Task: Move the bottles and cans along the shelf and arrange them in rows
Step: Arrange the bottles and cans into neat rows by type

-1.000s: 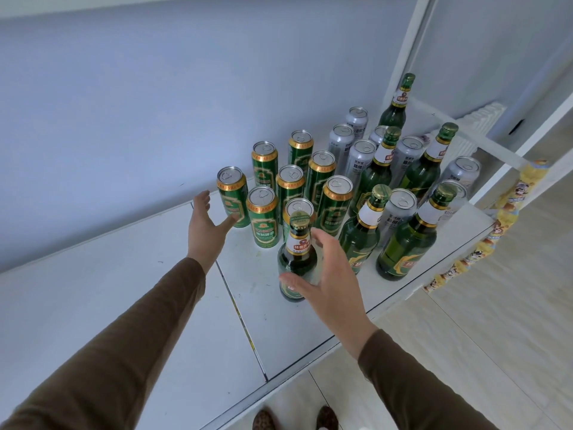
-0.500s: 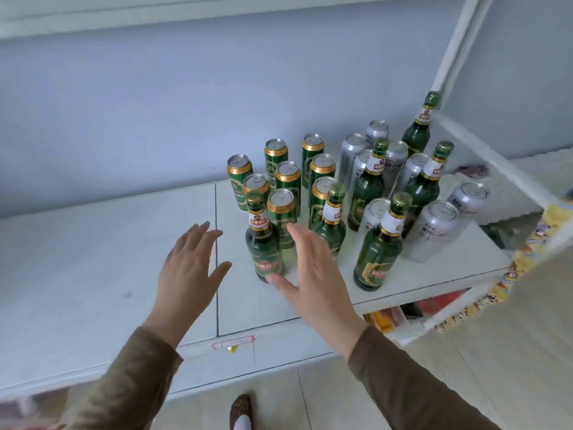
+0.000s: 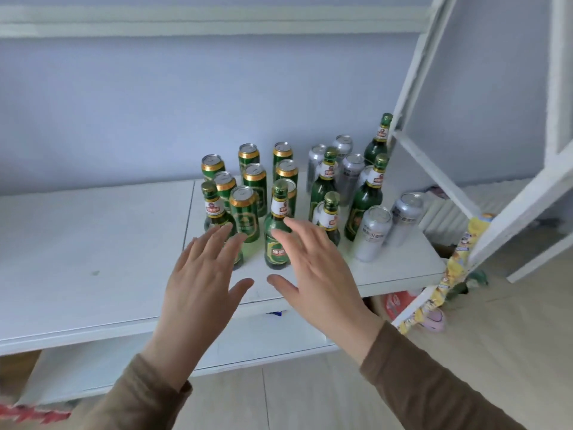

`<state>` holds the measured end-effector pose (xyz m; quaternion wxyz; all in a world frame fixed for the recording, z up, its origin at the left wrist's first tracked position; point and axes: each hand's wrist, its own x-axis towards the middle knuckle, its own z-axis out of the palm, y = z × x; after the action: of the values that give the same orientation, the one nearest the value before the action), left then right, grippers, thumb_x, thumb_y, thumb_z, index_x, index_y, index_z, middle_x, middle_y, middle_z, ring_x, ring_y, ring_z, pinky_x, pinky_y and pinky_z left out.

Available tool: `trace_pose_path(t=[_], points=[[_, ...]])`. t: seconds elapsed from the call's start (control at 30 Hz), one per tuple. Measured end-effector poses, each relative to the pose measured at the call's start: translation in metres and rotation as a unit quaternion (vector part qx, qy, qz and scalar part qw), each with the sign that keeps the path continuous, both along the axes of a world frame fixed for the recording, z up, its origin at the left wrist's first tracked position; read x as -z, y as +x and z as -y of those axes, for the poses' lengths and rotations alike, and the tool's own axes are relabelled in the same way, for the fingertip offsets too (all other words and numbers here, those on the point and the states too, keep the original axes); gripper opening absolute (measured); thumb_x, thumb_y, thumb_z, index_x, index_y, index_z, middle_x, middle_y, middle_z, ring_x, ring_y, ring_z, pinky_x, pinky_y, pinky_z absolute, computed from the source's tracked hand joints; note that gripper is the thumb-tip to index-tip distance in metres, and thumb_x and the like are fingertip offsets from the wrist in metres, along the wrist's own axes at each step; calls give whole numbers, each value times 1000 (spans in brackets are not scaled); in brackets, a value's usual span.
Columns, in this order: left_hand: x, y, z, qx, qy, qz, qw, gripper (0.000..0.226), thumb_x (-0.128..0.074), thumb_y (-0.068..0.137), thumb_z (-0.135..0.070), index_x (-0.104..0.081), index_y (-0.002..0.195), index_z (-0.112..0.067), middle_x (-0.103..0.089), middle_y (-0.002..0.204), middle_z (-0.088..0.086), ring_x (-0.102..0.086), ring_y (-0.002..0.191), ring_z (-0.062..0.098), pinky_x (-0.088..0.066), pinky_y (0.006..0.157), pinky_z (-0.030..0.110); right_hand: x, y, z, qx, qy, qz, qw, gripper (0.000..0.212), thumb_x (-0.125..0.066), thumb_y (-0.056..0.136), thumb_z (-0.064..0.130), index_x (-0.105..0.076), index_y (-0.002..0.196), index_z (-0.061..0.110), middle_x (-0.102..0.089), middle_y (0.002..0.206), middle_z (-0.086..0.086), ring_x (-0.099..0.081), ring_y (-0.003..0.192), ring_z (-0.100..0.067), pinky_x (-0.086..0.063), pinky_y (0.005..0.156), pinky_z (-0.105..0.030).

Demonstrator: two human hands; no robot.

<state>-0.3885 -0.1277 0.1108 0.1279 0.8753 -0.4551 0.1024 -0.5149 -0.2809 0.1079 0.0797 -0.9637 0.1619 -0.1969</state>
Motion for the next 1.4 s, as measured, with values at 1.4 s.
trace_pose_path(t=[1.4], points=[[-127,80,481,225,172,55,957,73,-67,92,-43,-32,152,-23,-48,144,3,-46,130,24,-43,104,44,-24,34,426,190,154,-9,970,61,-62,94,48,-46,142,16,-55,137,-9,-48,127,-29,-43,100,-40]])
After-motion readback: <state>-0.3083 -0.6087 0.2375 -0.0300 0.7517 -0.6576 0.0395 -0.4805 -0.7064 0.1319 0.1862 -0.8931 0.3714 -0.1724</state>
